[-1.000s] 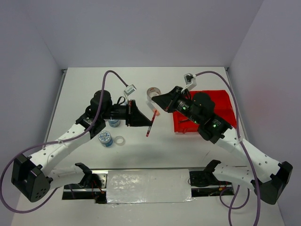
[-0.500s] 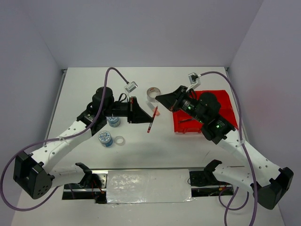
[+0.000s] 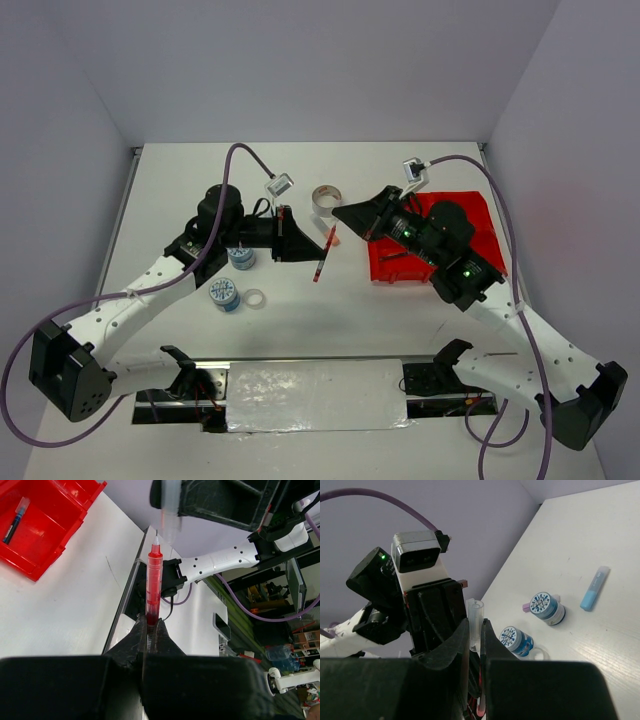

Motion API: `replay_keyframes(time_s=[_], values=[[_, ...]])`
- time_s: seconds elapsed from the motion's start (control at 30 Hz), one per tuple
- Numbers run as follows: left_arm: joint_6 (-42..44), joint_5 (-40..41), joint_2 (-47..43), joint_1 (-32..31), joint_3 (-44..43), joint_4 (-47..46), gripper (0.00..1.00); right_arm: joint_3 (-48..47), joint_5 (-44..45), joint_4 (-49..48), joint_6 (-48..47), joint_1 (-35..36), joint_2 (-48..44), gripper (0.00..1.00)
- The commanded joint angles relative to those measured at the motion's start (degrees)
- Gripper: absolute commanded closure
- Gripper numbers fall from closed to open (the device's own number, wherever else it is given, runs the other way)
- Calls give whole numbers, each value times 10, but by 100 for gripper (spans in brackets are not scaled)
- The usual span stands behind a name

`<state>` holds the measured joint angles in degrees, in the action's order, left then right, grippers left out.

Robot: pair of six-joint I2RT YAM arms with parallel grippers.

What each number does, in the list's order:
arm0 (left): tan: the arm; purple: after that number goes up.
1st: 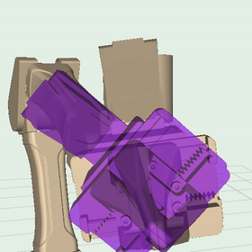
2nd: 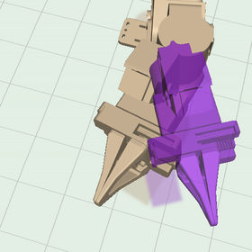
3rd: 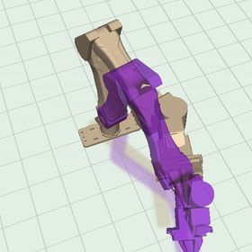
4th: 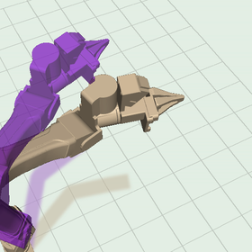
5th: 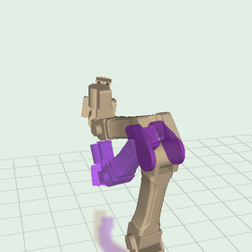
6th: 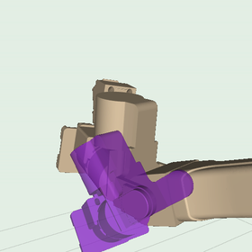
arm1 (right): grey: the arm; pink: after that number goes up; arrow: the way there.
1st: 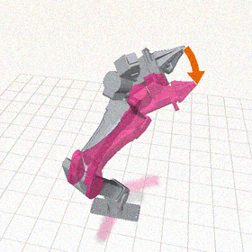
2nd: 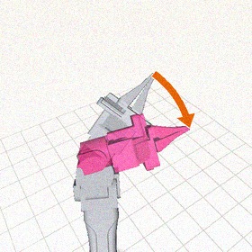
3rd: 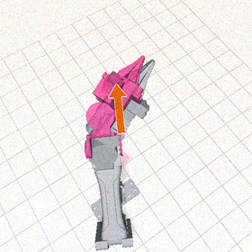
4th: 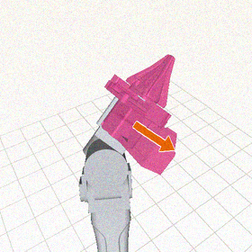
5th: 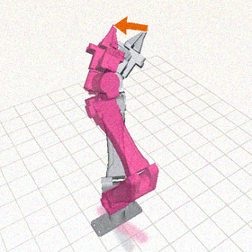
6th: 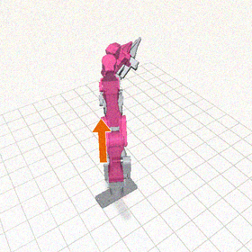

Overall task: Sort the stationery into containers
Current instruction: Close the pen cap on the pen.

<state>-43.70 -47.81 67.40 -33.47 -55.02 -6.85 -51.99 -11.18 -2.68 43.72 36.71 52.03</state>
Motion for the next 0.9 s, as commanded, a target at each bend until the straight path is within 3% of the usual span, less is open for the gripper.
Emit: replay_keyframes(time_s=[0.0, 0.87], values=[[9, 0, -8, 4, -17, -24, 100, 3, 4, -17, -10, -3, -16, 100], [11, -21, -24, 5, -8, -6, 100, -2, 12, -46, 3, -8, 1, 100]])
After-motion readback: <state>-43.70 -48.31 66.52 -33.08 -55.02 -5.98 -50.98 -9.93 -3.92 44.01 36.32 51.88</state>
